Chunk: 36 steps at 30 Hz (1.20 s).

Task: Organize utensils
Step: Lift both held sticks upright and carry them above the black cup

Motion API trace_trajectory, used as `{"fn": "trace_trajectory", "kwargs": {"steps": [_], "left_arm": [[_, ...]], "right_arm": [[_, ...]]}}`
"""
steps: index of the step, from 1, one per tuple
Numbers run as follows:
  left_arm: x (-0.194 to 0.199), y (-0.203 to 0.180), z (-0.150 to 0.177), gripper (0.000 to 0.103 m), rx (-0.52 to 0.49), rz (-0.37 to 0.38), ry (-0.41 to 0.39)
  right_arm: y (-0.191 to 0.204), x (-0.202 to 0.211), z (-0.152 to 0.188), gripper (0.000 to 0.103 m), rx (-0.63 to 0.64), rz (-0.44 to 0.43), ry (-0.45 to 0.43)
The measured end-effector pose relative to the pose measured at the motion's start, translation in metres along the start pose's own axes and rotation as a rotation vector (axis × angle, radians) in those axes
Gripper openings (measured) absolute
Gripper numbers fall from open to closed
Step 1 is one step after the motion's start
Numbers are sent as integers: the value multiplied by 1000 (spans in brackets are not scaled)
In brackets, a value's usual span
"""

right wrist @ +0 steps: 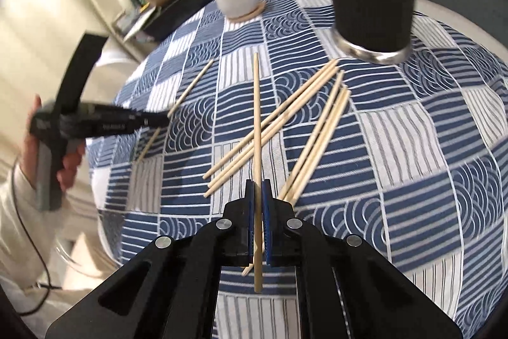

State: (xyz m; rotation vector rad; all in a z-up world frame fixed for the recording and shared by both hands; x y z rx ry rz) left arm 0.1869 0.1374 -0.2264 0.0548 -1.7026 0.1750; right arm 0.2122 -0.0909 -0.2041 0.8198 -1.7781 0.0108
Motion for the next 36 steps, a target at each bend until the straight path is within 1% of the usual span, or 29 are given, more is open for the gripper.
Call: {"fn": "trace_trajectory", "kwargs": {"steps": [2,5,8,10,14,19,23,30,32,35,36], "left_arm": [[9,-2,10,5,5,7,-11],[20,-5,11,5,11,9,-35],[33,-10,16,5,18,36,-66],[44,-16,19,5,13,37,-95],[61,-26,19,5,-9,36,-138],[81,-39,11,5,-36,36,-182],[103,-49,0,5,-54,27,-226],[148,-66,-29,5,-101,13,-307],[160,-72,-43,5,-111,36,-322],[174,-80,-61,5,-125,60,-353],[177,-84,-68,5,-131,81,-361]], "right_arm": [[-2,10,4,5,-18,3,-20],[-5,21,11,5,-39,16,-36],[-8,33,19,5,-51,41,-58],[-9,43,25,5,-55,54,-81],[-14,67,32,5,-74,98,-143],[-20,98,33,5,-89,124,-213],[-24,127,24,5,-108,119,-290],[-30,168,-6,5,-148,43,-422],[-32,176,-18,5,-154,24,-451],[-36,184,-37,5,-161,26,-487],[-37,185,-44,5,-162,24,-496]]}}
Point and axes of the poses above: each gripper's, at about its wrist camera, not at the fingertips, and x roughly against the way its jaws point, y to its left, z to its underside, the point moved 5 cm from there along -x, roughly the way its jaws point, and after that the axes turned 5 degrees about y, right-handed, at the moved point
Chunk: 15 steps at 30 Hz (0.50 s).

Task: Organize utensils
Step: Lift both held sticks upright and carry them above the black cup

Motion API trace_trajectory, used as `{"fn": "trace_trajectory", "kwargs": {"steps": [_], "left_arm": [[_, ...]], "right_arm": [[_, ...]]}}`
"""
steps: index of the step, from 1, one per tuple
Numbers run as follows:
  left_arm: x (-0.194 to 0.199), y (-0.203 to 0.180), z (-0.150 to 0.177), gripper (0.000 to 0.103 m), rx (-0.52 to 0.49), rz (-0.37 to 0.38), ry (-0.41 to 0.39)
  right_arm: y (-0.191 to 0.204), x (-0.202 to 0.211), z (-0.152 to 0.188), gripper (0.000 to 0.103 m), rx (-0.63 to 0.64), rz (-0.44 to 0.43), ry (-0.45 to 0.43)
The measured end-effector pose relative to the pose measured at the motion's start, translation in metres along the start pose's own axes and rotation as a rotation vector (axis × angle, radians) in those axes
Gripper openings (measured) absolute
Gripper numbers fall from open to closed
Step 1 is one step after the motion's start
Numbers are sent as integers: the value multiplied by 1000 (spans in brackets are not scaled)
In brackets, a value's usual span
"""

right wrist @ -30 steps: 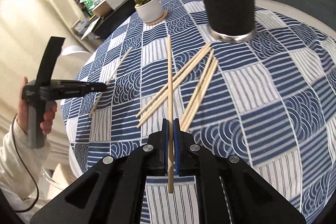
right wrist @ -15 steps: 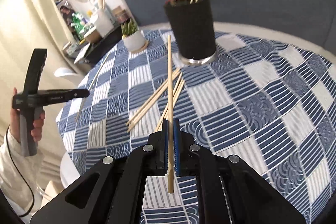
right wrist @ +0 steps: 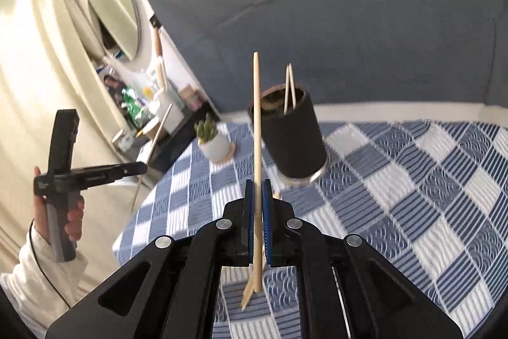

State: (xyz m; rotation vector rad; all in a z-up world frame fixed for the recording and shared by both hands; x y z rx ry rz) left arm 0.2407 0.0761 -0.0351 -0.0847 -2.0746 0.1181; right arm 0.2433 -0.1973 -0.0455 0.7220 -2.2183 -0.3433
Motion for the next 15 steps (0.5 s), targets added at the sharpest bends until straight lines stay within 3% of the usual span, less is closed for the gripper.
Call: {"fn": "trace_trajectory", "kwargs": {"steps": [11,13,15], "left_arm": [[-22,-18,-94,5,-58,124,-68],[-26,-21,-111,5,-74,126,-125],[-29,-23,-123,5,-44,219,-167]], "right_arm": [[-7,-44,-66,5,-12,29,-77],[-10,-55,-80,5,-23,26,-98],[-12,-66,-90,5,-38,29,-108]]}}
Point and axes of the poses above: each gripper's, at about its wrist camera, not at the fingertips, and x roughly against the way its jaws point, y to its left, z to its underside, the point moved 5 cm from there along -x, roughly the way its jaws point, and after that the axes turned 5 degrees about y, right-handed, at the moved point
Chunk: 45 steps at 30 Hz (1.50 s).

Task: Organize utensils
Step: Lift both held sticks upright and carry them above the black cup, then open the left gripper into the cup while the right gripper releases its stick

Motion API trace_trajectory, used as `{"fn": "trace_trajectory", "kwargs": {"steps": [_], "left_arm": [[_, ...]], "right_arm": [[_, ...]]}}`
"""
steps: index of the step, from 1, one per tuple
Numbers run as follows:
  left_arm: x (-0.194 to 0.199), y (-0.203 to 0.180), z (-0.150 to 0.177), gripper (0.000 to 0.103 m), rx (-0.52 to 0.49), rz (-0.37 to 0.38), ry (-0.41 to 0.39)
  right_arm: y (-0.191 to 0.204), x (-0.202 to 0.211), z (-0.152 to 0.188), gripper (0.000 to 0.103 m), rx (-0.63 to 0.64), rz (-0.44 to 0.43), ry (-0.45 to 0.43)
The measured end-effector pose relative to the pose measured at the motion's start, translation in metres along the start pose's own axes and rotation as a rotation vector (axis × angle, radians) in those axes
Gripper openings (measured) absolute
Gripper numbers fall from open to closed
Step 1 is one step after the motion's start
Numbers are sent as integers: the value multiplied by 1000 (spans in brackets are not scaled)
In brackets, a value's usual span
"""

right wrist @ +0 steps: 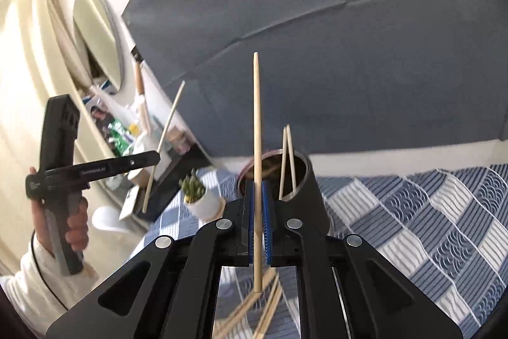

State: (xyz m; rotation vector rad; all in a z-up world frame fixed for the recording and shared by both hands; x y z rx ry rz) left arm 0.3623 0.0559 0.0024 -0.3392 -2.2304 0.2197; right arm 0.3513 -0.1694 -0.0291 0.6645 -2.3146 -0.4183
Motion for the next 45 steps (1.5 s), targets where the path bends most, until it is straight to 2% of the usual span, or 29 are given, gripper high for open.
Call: {"fn": "trace_trajectory", "kwargs": {"steps": [1,5,6,9,13,15,22,29,36,43,45], "left_arm": [[-4,1,-6,5,25,57,-30],[-22,0,-24,5,5,106,-114],[-30,-2,-28,5,-6,139,-119],[-50,-8,-34,5,-42,163,-124],[-84,-14,-35,5,-57,214,-90],[-96,-18,-31,5,-74,201,-77],[-123,-25,-16,5,-91,228,-59],[-132,-20,-2,5,-82,252,-28],[-122,-23,11,5,-98,231,-36],[-104,-26,21,5,-112,194,-50],[-98,-25,24,11,-110,188,-51]], "right_arm": [[-2,-11,-7,5,-7,5,-4],[-4,-34,-20,5,-6,25,-39],[-5,-37,-22,5,-11,20,-53],[-6,-45,-26,5,-27,-3,-79],[-12,-60,-30,5,-57,-45,-98],[-16,-70,-31,5,-57,-25,-107],[-29,-91,-25,5,-104,-13,-130],[-22,-105,-8,5,-95,1,-83],[-12,-96,5,5,-42,49,-35],[2,-87,14,9,48,160,16],[5,-81,16,12,72,185,29]]}}
Point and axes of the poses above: each gripper's, at about its wrist camera, not at the fingertips, and x roughly against the way its jaws point, y to its left, z to its underside, the point moved 5 cm from there along -x, roughly the way its jaws point, and after that the axes turned 5 degrees about y, right-handed, at the moved point
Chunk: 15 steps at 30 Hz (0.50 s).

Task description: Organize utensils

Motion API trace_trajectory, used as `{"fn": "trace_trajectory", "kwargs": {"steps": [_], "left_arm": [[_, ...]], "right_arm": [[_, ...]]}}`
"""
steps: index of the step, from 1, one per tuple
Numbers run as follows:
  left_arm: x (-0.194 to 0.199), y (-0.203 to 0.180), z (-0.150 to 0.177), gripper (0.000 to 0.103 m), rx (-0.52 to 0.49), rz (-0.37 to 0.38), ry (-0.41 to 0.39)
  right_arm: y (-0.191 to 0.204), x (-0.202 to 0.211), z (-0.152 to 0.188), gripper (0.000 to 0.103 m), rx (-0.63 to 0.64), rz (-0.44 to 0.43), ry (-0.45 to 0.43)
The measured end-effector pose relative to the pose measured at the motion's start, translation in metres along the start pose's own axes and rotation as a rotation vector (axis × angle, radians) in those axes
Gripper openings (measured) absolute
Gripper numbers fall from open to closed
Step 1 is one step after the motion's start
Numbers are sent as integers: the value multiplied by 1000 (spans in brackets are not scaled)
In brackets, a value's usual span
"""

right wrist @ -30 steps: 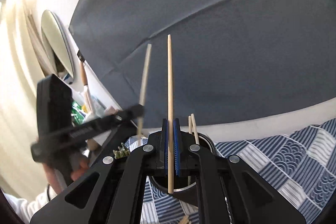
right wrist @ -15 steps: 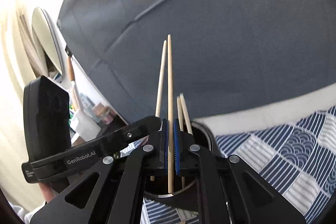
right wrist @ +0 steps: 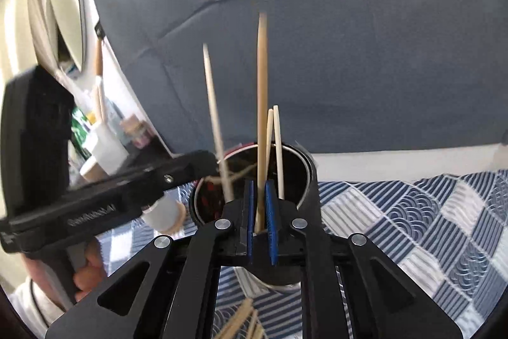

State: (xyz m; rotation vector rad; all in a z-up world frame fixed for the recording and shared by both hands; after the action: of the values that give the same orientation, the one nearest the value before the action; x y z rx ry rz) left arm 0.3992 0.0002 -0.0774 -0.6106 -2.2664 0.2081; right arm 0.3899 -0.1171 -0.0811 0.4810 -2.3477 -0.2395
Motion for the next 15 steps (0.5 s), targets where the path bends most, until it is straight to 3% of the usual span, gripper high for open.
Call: {"fn": "trace_trajectory", "kwargs": {"steps": [4,6,10,15], "left_arm": [[15,-1,4,21,1,-40,-10],[21,-1,7,23,8,-54,-11],[34,0,19,36,15,-102,-6],[48,2,37,42,24,-157,1]], "right_arm": [[3,19,2,44,26,44,-21],[4,29,6,45,43,53,-18],[4,43,15,60,62,88,-16],[4,54,34,62,60,94,14]]}}
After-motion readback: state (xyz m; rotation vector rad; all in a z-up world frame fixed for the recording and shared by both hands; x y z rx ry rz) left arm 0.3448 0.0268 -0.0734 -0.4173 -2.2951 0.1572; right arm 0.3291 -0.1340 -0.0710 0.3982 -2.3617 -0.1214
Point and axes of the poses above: each gripper's, at about its wrist camera, not at the fingertips, and x roughly against the way its jaws point, y to its left, z to its underside, the point moved 5 cm from there along -x, roughly the way its jaws point, and after that the axes turned 5 degrees about y, right-handed, at the moved point
